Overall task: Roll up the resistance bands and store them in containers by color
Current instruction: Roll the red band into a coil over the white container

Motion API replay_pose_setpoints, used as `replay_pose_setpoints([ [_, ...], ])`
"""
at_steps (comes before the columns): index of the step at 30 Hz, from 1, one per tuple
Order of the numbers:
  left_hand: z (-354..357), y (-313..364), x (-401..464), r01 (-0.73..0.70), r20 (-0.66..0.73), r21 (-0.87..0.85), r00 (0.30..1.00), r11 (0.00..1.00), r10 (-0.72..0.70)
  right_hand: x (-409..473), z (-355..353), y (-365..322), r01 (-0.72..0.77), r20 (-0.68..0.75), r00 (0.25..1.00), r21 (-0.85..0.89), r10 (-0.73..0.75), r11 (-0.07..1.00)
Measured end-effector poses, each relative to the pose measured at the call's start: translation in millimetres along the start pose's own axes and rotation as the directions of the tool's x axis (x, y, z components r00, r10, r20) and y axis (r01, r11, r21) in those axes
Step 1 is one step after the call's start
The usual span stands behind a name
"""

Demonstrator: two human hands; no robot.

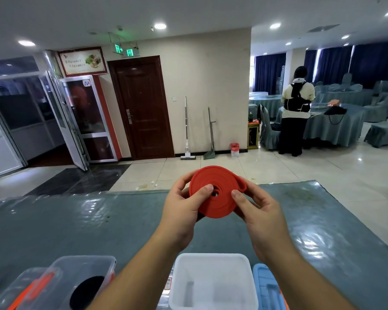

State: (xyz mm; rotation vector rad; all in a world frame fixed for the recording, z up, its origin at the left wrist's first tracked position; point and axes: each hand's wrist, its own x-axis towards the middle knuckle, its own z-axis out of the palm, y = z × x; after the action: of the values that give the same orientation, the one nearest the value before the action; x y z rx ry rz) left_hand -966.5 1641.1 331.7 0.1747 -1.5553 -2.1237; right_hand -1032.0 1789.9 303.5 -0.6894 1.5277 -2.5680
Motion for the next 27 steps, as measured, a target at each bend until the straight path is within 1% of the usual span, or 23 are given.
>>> replay_pose_setpoints([
  [2, 2, -8, -1, 0.016, -0.038, -0.011, 0.999, 1.000, -0.016, 1, -3, 3, -0.009, -0.043, 0.999, 0.014, 0.010, 1.000],
  [3, 3, -13, -1, 0.028, -0.052, -0.010, 0.998, 1.000, -0.029, 0, -6, 5, -0.041, -0.057, 0.997, 0.010, 0.041, 0.999],
  [6, 4, -27, -3, 0.063, -0.098, -0.022, 0.993, 0.998, -0.065, -4, -14, 14, -0.150, -0.043, 0.988, -0.005, 0.150, 0.989],
  [9, 5, -41, -4, 0.097, -0.135, -0.027, 0.986, 0.995, -0.099, -11, -21, 27, -0.186, -0.070, 0.981, -0.026, 0.183, 0.982],
  [11, 4, -52, -6, 0.139, -0.134, -0.016, 0.981, 0.990, -0.140, -13, -28, 36, -0.208, -0.097, 0.974, -0.038, 0.203, 0.977],
  [14, -3, -69, -9, 0.236, -0.146, -0.002, 0.961, 0.972, -0.234, -16, -40, 55, -0.293, -0.101, 0.952, -0.029, 0.289, 0.956],
  [16, -13, -81, -10, 0.314, -0.149, -0.019, 0.938, 0.949, -0.313, -19, -49, 68, -0.352, -0.098, 0.933, -0.040, 0.347, 0.935],
  [19, -35, -104, -8, 0.397, -0.212, -0.029, 0.894, 0.917, -0.394, -24, -58, 89, -0.436, -0.095, 0.898, -0.055, 0.430, 0.899],
  [21, -51, -119, -6, 0.460, -0.228, -0.057, 0.858, 0.886, -0.460, -27, -62, 102, -0.479, -0.100, 0.876, -0.071, 0.472, 0.875],
  [24, -73, -141, -3, 0.566, -0.199, -0.142, 0.787, 0.812, -0.584, -30, -61, 122, -0.529, -0.138, 0.846, -0.101, 0.515, 0.843],
  [27, -91, -164, 1, 0.627, -0.206, -0.201, 0.724, 0.753, -0.658, -33, -59, 144, -0.591, -0.202, 0.801, -0.113, 0.564, 0.799],
])
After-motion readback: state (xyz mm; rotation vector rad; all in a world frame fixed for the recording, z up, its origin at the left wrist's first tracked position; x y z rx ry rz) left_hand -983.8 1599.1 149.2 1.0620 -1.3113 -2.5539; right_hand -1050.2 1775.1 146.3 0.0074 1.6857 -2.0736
